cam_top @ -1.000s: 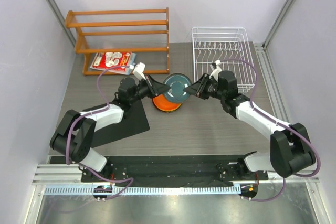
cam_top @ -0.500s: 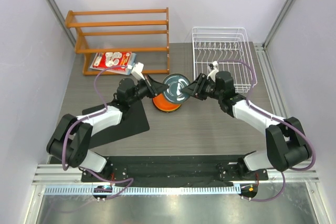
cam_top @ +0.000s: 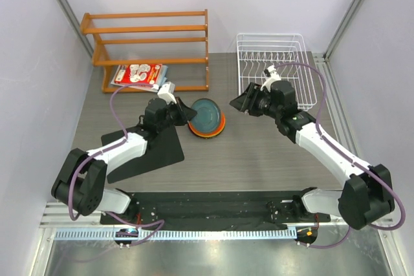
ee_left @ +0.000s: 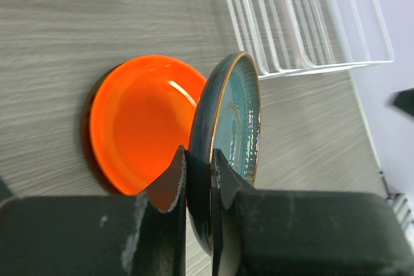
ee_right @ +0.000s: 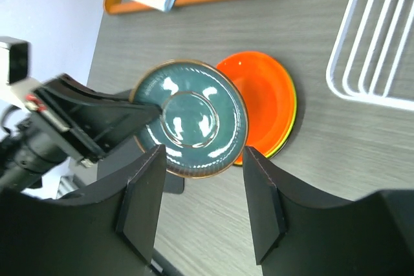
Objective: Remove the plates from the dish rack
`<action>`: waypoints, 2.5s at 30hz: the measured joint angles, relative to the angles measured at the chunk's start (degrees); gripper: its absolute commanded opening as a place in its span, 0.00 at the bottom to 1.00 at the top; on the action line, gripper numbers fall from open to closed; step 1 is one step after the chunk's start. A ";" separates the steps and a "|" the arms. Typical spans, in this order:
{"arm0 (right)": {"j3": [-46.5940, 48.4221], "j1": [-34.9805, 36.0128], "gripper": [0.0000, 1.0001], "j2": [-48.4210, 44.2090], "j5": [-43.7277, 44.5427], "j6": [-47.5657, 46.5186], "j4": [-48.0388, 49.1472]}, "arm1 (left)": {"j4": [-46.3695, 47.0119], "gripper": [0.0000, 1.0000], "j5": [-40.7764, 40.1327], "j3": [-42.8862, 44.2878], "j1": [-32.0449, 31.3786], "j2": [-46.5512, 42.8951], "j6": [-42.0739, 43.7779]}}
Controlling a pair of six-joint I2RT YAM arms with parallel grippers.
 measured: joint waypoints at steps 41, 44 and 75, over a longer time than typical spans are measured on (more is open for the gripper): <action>1.53 0.00 0.57 -1.73 4.63 -4.90 -6.36 | -0.28 0.51 -1.01 5.18 0.74 13.99 1.95; 1.53 0.00 0.57 -1.73 4.63 -4.90 -6.51 | -0.70 0.53 -1.22 5.18 0.74 13.94 2.60; -6.86 0.00 1.00 -12.41 27.56 -16.70 -9.66 | -19.87 0.99 -14.51 5.11 0.74 -18.40 11.91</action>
